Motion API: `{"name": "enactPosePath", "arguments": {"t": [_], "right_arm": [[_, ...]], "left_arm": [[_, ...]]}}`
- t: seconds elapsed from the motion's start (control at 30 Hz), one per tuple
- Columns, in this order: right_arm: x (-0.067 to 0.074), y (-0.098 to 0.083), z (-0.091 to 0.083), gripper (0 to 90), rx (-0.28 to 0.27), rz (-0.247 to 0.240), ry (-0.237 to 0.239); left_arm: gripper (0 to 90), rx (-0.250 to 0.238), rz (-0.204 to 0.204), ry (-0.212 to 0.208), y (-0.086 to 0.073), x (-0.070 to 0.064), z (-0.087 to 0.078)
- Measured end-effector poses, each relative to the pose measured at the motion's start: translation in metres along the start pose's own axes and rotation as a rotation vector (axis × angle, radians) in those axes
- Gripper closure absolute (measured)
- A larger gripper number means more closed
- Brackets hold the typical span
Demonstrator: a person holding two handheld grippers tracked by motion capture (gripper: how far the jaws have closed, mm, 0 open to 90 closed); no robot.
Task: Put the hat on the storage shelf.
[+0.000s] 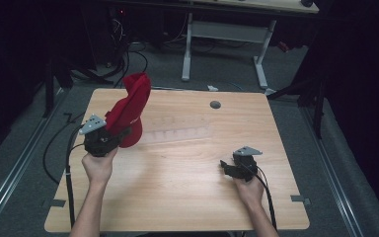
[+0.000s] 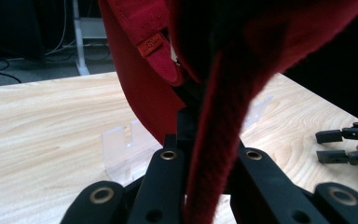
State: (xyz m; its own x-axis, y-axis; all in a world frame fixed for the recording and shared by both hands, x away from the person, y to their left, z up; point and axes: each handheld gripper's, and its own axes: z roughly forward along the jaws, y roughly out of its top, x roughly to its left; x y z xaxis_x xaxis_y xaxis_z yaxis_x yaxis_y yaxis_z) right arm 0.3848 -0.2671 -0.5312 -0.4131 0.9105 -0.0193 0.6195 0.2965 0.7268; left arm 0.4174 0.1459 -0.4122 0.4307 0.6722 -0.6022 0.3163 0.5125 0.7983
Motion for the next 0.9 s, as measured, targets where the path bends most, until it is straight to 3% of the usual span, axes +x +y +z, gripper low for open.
{"name": "enactPosePath", "arguments": {"t": [0.07, 0.3, 0.9], "right_arm": [[0.000, 0.000, 0.000, 38.7, 0.000, 0.000, 0.000], [0.000, 0.000, 0.000, 38.3, 0.001, -0.002, 0.002], [0.000, 0.000, 0.000, 38.2, 0.001, -0.003, 0.002]], "left_arm": [[85.0, -0.015, -0.013, -0.002, 0.001, 0.001, 0.006], [85.0, -0.019, 0.007, 0.037, -0.004, 0.008, 0.027], [84.9, -0.021, -0.006, 0.113, -0.018, 0.026, 0.047]]}}
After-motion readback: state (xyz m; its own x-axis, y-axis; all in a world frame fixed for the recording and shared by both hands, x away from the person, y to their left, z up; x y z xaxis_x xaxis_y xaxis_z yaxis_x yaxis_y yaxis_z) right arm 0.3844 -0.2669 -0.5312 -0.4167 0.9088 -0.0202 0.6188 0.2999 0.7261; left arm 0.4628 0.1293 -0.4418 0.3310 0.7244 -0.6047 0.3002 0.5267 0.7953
